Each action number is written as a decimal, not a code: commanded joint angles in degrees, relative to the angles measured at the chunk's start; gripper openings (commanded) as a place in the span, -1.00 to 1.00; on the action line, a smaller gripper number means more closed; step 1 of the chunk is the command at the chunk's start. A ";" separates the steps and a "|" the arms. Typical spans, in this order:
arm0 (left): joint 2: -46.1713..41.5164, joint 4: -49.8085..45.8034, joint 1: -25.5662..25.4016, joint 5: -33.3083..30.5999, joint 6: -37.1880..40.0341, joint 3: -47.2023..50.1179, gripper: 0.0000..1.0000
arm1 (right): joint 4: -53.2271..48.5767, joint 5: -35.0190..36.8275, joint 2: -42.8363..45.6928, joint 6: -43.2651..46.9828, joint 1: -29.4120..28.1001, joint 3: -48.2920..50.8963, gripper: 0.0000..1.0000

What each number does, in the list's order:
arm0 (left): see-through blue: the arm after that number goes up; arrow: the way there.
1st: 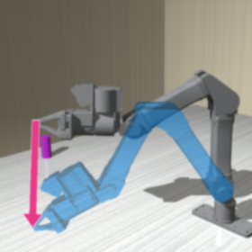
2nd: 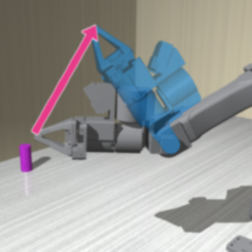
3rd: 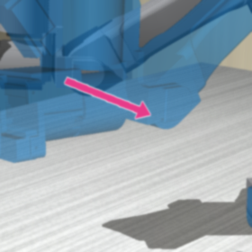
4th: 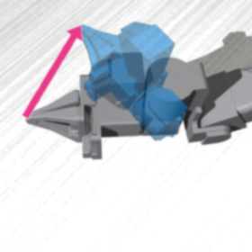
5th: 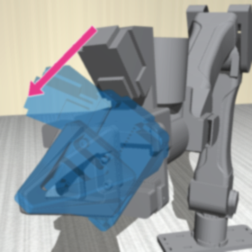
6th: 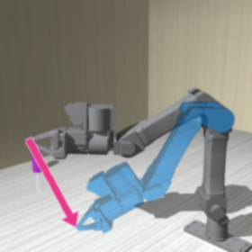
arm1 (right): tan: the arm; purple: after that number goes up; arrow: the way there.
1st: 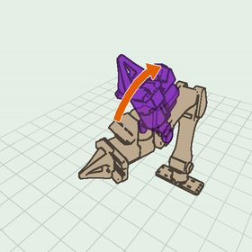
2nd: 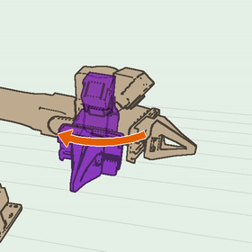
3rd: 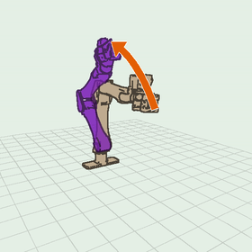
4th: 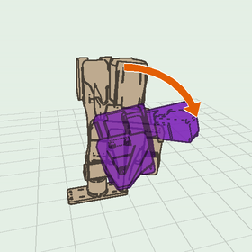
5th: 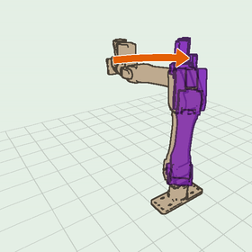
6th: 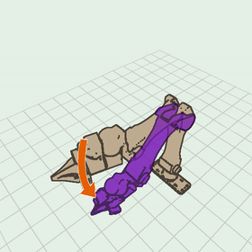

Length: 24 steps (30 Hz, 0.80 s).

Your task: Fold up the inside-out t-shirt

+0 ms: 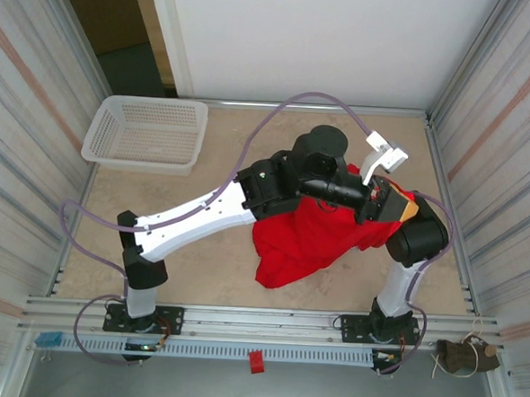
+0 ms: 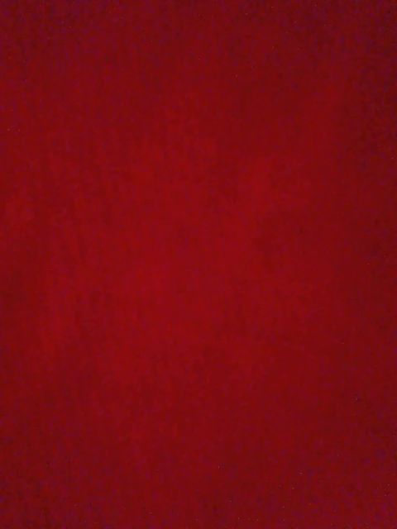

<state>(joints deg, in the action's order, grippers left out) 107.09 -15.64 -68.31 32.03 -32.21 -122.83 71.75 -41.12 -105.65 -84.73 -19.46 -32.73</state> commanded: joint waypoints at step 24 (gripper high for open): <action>6.10 -4.81 3.27 5.15 1.30 -21.17 -1.00 | -22.20 -6.03 2.05 7.40 -4.66 -6.03 0.60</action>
<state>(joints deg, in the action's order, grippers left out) 114.34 -23.90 -64.71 34.22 -31.33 -141.80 42.89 -46.04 -101.23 -72.14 -24.03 -39.16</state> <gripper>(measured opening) 0.047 0.801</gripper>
